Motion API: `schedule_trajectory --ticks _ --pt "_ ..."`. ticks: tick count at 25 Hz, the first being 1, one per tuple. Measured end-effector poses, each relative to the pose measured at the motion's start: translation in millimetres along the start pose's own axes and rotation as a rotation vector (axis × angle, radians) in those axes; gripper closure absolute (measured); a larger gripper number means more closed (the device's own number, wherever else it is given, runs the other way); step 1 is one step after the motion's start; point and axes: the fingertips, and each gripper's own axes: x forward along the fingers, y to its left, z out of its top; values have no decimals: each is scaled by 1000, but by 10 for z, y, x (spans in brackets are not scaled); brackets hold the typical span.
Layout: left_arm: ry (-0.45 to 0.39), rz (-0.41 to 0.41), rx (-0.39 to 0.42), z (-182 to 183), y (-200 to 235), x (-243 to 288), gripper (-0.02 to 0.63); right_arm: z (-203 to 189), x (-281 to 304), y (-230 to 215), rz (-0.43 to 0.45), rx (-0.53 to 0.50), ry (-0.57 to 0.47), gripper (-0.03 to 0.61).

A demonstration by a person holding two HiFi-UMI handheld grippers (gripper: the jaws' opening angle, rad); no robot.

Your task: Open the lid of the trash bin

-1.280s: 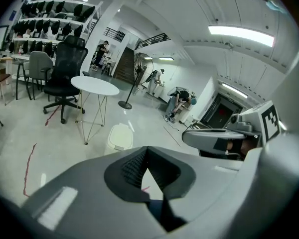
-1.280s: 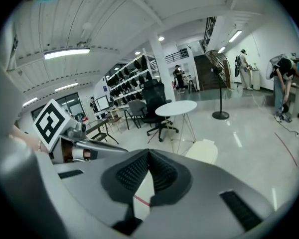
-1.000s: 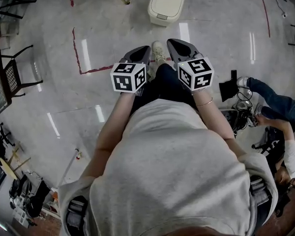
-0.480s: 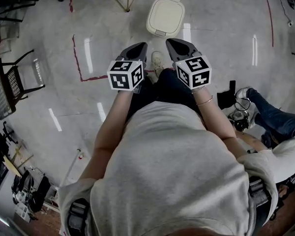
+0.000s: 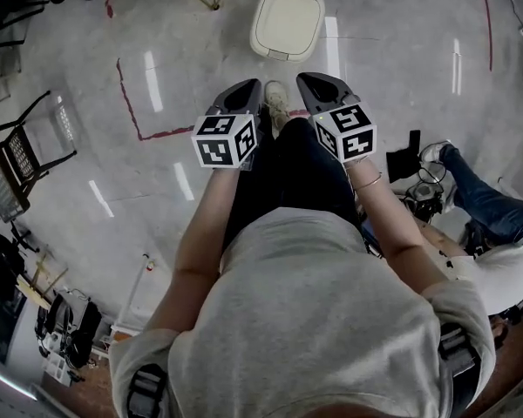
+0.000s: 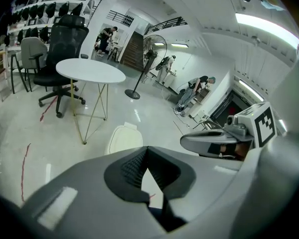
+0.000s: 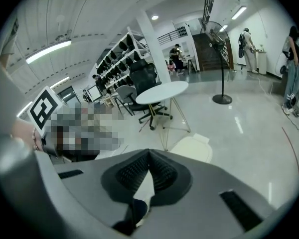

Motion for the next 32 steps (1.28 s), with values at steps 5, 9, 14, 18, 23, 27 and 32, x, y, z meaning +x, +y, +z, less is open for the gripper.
schedule_trajectory --ticks 5,9,14,18,23,27,32 --pt "53 -27 -29 -234 168 273 609 -285 255 -137 -35 52 54 571" --pt "106 -23 -4 -421 331 501 609 -502 460 -210 -49 88 87 572" --pt "104 30 -89 -705 651 621 609 -938 724 -210 -61 119 156 572" --pt "125 22 -167 -1044 832 764 609 -1326 993 -147 -28 141 227 571" --pt "145 -11 -188 -1311 992 1066 609 -1630 1347 -299 -57 172 251 572" --pt "153 -47 -143 -1372 1068 1309 609 -1717 1648 -368 -31 159 248 572" --pt "151 -80 -92 -1361 1220 1564 609 -1760 1991 -479 -29 83 241 572"
